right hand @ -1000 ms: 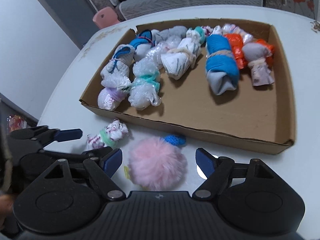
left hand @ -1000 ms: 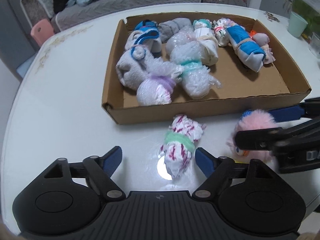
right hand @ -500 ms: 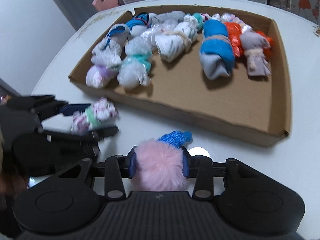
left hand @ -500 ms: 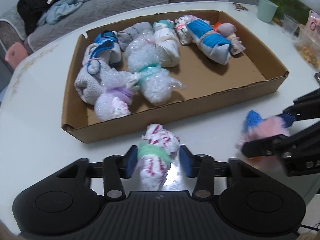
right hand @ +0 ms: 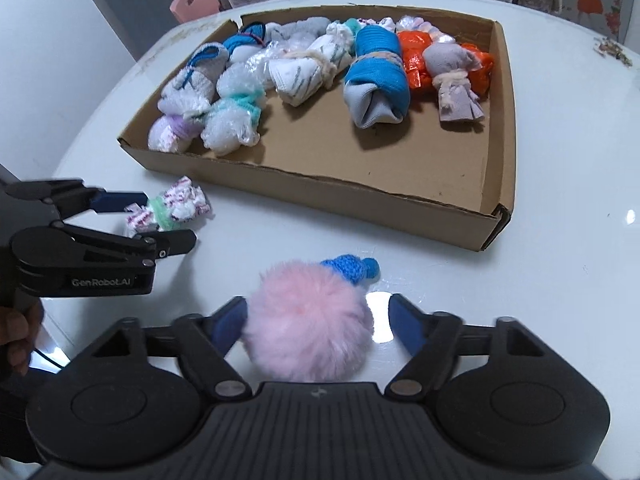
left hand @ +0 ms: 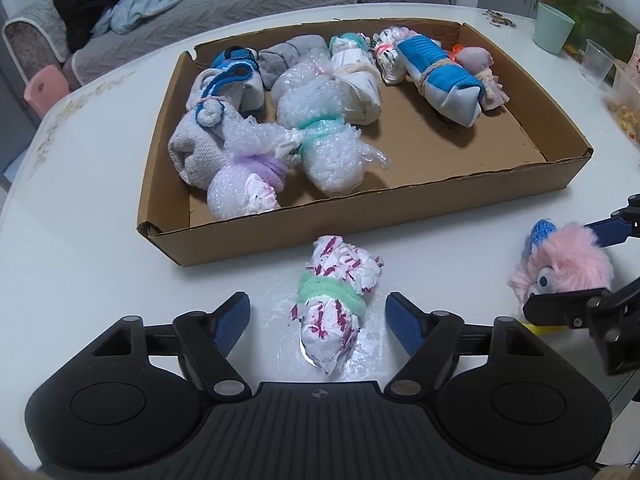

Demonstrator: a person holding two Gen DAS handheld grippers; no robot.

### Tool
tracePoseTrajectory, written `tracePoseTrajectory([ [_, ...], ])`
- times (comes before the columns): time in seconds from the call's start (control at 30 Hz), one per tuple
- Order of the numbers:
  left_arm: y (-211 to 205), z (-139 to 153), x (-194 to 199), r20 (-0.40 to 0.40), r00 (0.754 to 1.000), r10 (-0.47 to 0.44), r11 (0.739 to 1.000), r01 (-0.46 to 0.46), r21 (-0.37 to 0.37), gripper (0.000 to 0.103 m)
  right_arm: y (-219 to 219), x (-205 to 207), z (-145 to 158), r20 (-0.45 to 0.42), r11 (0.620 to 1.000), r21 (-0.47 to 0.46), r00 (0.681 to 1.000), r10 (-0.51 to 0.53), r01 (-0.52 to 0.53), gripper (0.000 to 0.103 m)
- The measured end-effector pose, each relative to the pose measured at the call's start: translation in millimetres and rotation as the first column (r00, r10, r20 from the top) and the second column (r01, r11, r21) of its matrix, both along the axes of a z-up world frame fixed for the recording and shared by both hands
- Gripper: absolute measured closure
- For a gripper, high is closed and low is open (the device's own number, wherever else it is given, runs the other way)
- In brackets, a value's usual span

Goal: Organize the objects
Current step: 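Grasp the green-banded red-printed white bundle with left gripper while right grasps pink pom-pom bundle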

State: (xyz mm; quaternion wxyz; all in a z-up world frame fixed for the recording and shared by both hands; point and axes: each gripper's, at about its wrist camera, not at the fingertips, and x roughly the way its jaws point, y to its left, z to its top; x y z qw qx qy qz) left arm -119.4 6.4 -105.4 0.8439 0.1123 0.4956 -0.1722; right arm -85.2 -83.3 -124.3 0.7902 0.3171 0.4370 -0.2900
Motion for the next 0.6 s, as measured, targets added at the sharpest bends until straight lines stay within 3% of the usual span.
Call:
tracePoseTrajectory([
  [0.07, 1, -1, 0, -0.001, 1.0, 0.004, 1.0, -0.004, -0.012, 0.021, 1, 1, 1, -0.009, 1.0, -0.009, 1.0, 0.007, -0.007, 0.033],
  [0.13, 2, -4, 0, 0.003, 1.0, 0.005, 1.0, -0.005, -0.012, 0.01, 1, 1, 0, -0.008, 1.0, -0.009, 1.0, 0.006, -0.006, 0.031],
  [0.27, 12, -10, 4, -0.02, 0.999, 0.045, 0.997, -0.046, -0.056, 0.003, 5, 0, -2, -0.026, 0.999, -0.033, 1.0, -0.002, 0.001, 0.016],
  [0.33, 12, -11, 4, -0.014, 0.999, 0.03, 0.998, -0.03, -0.056, 0.0, 6, 2, -5, -0.044, 1.0, -0.024, 0.999, -0.011, 0.01, 0.001],
  [0.43, 11, -11, 2, -0.003, 1.0, 0.01, 0.998, -0.01, -0.058, 0.004, 10, 10, -7, -0.087, 0.999, -0.051, 0.996, -0.013, 0.008, 0.002],
  [0.47, 10, -9, 1, -0.001, 1.0, 0.001, 0.998, -0.001, -0.061, 0.006, 11, 10, -6, -0.074, 0.998, -0.057, 0.997, -0.015, 0.011, 0.007],
  [0.53, 7, -5, -2, 0.012, 1.0, -0.027, 0.997, 0.028, -0.069, 0.023, 15, 11, -1, -0.067, 0.997, -0.077, 0.998, -0.02, 0.015, 0.026],
  [0.6, 3, -2, -6, 0.014, 0.999, -0.039, 0.997, 0.04, -0.072, 0.037, 18, 9, 3, -0.053, 0.997, -0.072, 0.999, -0.011, 0.007, 0.06],
])
